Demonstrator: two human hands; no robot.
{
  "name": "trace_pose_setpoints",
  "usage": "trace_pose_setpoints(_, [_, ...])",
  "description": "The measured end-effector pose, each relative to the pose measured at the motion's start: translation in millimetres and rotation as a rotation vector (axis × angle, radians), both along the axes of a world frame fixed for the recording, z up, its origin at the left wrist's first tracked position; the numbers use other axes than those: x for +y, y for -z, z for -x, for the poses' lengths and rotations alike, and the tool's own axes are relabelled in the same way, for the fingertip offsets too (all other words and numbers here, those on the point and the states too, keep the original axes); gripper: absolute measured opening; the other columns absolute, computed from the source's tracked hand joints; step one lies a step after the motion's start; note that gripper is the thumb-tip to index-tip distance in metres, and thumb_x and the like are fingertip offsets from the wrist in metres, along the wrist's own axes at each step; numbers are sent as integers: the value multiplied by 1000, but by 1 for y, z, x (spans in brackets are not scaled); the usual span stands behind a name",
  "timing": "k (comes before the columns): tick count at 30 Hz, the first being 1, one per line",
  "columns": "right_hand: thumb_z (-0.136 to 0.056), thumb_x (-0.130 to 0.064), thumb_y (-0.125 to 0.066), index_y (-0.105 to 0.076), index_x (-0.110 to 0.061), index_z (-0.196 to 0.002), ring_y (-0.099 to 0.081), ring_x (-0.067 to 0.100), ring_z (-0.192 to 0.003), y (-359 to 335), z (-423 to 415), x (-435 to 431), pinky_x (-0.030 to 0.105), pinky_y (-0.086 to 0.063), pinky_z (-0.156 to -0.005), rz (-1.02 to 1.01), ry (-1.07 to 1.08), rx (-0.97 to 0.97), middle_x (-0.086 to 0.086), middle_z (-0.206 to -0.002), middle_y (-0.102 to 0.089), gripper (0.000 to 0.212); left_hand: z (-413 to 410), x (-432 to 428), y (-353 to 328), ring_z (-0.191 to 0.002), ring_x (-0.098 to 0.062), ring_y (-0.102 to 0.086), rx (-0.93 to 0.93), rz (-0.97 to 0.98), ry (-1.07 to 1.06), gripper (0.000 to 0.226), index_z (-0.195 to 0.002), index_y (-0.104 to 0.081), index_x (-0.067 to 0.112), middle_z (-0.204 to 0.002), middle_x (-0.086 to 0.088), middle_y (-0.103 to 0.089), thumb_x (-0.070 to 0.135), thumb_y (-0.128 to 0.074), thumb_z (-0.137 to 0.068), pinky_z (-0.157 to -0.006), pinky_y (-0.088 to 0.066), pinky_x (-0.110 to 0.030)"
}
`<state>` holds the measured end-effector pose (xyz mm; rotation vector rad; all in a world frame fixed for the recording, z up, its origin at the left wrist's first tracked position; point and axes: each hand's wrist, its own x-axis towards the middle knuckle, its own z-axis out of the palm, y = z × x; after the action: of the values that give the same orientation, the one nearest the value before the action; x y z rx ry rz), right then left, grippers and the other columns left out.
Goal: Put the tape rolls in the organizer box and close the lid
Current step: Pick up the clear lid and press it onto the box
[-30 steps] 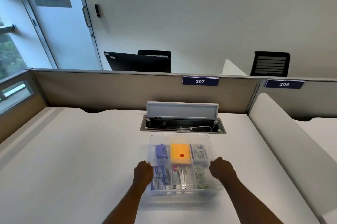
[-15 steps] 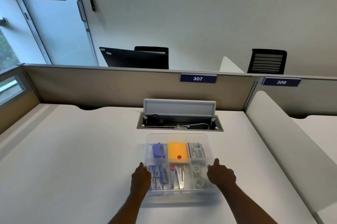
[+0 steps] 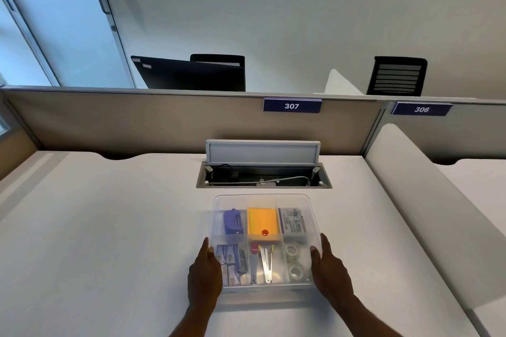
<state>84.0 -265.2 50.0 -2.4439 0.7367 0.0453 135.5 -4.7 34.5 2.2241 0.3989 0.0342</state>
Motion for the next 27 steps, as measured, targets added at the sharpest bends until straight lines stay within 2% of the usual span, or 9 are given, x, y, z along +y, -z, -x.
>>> trace_pose_setpoints(4, [-100, -46, -28, -14, -24, -151, -69, 27, -92, 3, -2, -2, 39, -56, -86, -24, -22, -23, 10, -114, -68, 58, -5, 0, 3, -107, -40, -63, -7, -7, 3, 41, -139, -44, 13, -123, -18, -65, 25, -36, -101, -100, -46, -53])
trace_pose_setpoints(8, [-98, -50, -28, -15, -24, -151, -65, 30, -104, 5, -4, -7, 40, -51, -90, -12, -23, 32, 12, -122, -64, 60, -8, 4, 3, -115, -39, -59, 67, 52, 38, 43, -140, -42, 13, -130, -17, -60, 29, -34, -101, -104, -42, -50])
trace_pose_setpoints(11, [-95, -59, -27, -34, -24, -143, -61, 31, -110, 0, -10, -9, 41, -49, -91, 54, 28, 34, 12, -122, -60, 60, -22, 15, 0, -123, -36, -53, 186, 15, 69, 53, -138, -46, 13, -136, -16, -56, 47, -38, -98, -108, -38, -47])
trace_pose_setpoints(13, [-95, -56, -30, -42, -19, -137, -59, 33, -112, -6, -23, -11, 43, -49, -90, 90, 69, -32, 15, -124, -56, 57, -38, 21, -8, -126, -35, -51, 199, 11, 3, 58, -137, -47, 11, -137, -15, -55, 52, -41, -95, -108, -37, -46])
trace_pose_setpoints(16, [-96, -50, -37, -37, -14, -141, -53, 34, -119, -15, -54, -15, 45, -49, -96, 91, -13, -115, 19, -134, -48, 57, -65, 18, -23, -129, -35, -48, 87, 83, 7, 53, -139, -43, 7, -140, -17, -52, 40, -45, -97, -109, -37, -47])
trace_pose_setpoints(20, [-96, -52, -37, -21, -16, -149, -37, 33, -138, -16, -94, -17, 46, -39, -111, 156, -223, -66, 12, -158, -23, 66, -91, 4, -29, -142, -28, -33, -32, 0, 229, 53, -147, -27, 9, -155, -11, -31, 30, -41, -100, -115, -28, -39])
trace_pose_setpoints(23, [-96, -54, -33, -13, -14, -152, -23, 28, -146, -7, -111, -20, 43, -27, -119, 220, -322, -21, 8, -162, -9, 71, -103, -3, -20, -147, -21, -17, -4, -90, 390, 57, -150, -12, 10, -160, -7, -13, 31, -34, -102, -119, -15, -31])
trace_pose_setpoints(27, [-96, -56, -31, -7, -14, -152, -14, 26, -149, 11, -112, -25, 42, -19, -122, 212, -359, 12, 6, -163, -2, 75, -102, -5, -3, -148, -19, -15, -6, -117, 448, 60, -150, -7, 11, -162, -4, -6, 35, -33, -101, -118, -16, -30])
